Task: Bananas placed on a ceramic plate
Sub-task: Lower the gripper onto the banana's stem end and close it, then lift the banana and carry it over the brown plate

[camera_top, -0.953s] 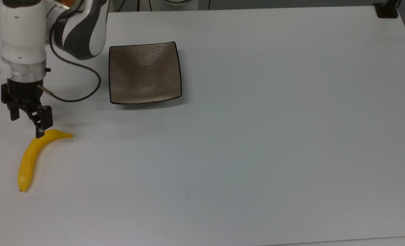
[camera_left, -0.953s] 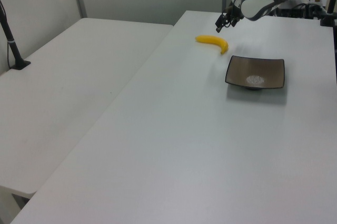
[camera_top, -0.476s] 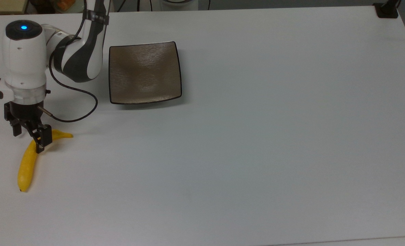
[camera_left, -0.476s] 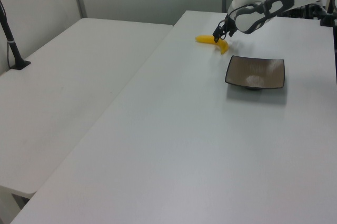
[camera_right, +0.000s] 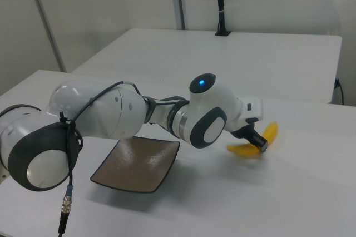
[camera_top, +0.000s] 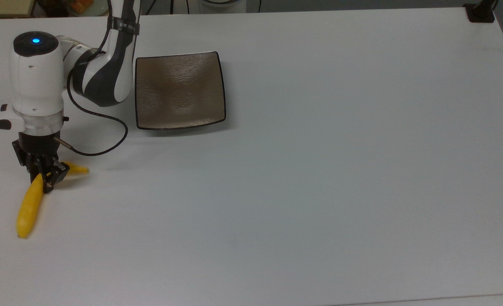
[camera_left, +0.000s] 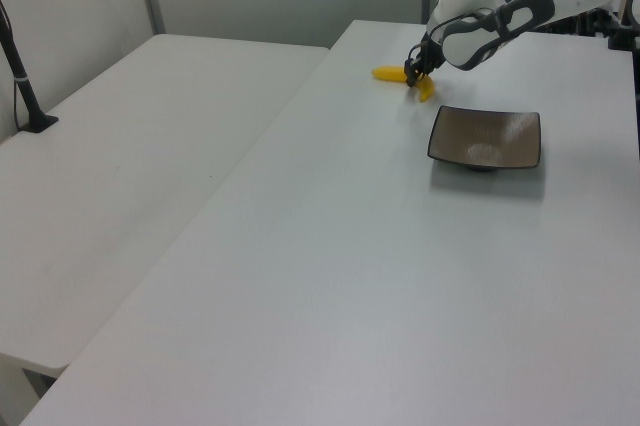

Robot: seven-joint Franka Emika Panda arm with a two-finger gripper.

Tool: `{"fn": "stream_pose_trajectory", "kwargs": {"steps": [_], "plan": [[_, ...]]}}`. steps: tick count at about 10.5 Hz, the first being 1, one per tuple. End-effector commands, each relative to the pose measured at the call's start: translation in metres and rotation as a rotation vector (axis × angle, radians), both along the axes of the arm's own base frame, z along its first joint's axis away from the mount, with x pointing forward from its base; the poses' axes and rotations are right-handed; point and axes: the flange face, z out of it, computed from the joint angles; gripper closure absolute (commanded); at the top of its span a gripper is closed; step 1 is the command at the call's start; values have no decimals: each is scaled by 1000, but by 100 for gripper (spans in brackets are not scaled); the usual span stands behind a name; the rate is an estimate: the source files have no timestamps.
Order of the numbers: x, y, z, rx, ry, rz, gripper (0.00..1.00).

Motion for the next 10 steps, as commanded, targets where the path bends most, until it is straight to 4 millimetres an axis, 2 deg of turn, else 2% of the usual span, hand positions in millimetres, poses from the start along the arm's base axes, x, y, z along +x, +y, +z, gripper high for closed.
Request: {"fn": "stream_pose_trajectory", "kwargs": {"steps": [1,3,5,7,10], "plan": [[4,9,-2,-40,14,79,95],[5,11,10,-30,-3,69,97],[-1,10,40,-17,-19,53,98],[-8,18,53,42,71,59,98],[-29,33,91,93,268,107,98]]}}
